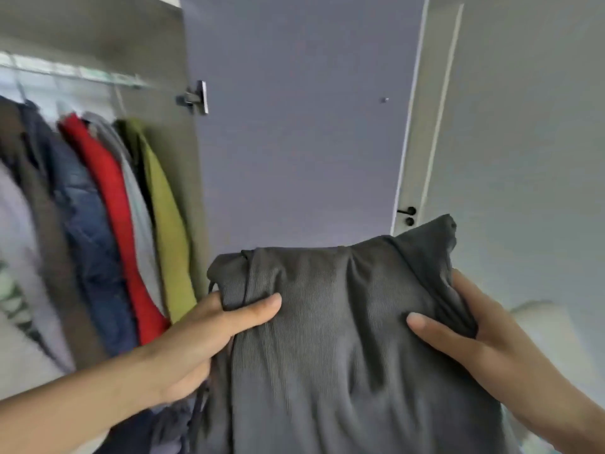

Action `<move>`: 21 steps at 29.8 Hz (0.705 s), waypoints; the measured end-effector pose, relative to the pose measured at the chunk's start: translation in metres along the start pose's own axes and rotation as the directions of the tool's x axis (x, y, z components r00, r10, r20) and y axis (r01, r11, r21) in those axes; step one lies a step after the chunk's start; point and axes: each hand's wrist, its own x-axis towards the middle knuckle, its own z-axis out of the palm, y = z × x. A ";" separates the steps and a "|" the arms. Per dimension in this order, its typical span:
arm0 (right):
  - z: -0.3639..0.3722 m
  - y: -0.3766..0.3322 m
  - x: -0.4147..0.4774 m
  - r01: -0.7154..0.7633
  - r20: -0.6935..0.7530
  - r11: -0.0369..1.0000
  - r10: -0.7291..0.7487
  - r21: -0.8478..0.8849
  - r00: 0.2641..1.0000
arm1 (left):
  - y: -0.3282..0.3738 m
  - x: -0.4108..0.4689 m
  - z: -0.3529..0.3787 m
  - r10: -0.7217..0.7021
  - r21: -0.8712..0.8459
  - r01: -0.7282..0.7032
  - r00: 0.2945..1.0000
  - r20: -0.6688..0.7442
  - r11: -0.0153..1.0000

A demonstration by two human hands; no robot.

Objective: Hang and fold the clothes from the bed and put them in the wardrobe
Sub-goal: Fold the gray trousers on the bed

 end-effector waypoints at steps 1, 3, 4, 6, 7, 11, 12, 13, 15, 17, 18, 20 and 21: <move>0.021 -0.010 0.013 0.037 0.052 0.999 -0.037 -0.001 0.998 | 0.007 -0.009 -0.021 0.029 0.000 -0.029 0.995 -0.094 1.000; 0.084 -0.037 0.049 0.125 0.180 0.989 -0.137 0.074 0.974 | 0.032 -0.040 -0.083 0.108 0.022 -0.106 0.946 -0.305 0.994; 0.094 -0.044 0.050 0.134 0.192 0.987 -0.148 0.087 0.970 | 0.038 -0.042 -0.091 0.090 0.016 -0.090 0.939 -0.333 0.996; 0.148 -0.062 0.070 0.180 0.292 0.968 -0.225 0.172 0.930 | 0.052 -0.071 -0.134 0.114 0.051 -0.102 0.886 -0.449 0.994; 0.181 -0.073 0.077 0.203 0.319 0.956 -0.265 0.214 0.910 | 0.062 -0.091 -0.157 0.150 0.070 -0.132 0.849 -0.507 0.989; 0.293 -0.115 0.087 0.247 0.400 0.902 -0.384 0.354 0.832 | 0.091 -0.158 -0.226 0.222 0.151 -0.164 0.657 -0.721 0.975; 0.317 -0.125 0.086 0.250 0.423 0.888 -0.411 0.386 0.808 | 0.096 -0.172 -0.239 0.227 0.163 -0.160 0.608 -0.760 0.974; 0.335 -0.132 0.086 0.243 0.450 0.872 -0.436 0.425 0.779 | 0.100 -0.184 -0.249 0.215 0.166 -0.136 0.573 -0.791 0.977; 0.381 -0.156 0.084 0.229 0.517 0.841 -0.492 0.490 0.701 | 0.112 -0.217 -0.274 0.217 0.181 -0.119 0.495 -0.841 0.976; 0.419 -0.180 0.084 0.214 0.564 0.820 -0.530 0.531 0.633 | 0.125 -0.244 -0.293 0.228 0.201 -0.106 0.428 -0.875 0.974; 0.435 -0.192 0.084 0.202 0.582 0.813 -0.542 0.546 0.606 | 0.131 -0.253 -0.301 0.231 0.213 -0.088 0.389 -0.892 0.973; 0.466 -0.214 0.088 0.188 0.590 0.786 -0.577 0.589 0.565 | 0.146 -0.270 -0.315 0.252 0.243 -0.069 0.327 -0.911 0.967; 0.479 -0.225 0.090 0.199 0.582 0.772 -0.598 0.604 0.552 | 0.155 -0.275 -0.322 0.258 0.250 -0.066 0.308 -0.916 0.966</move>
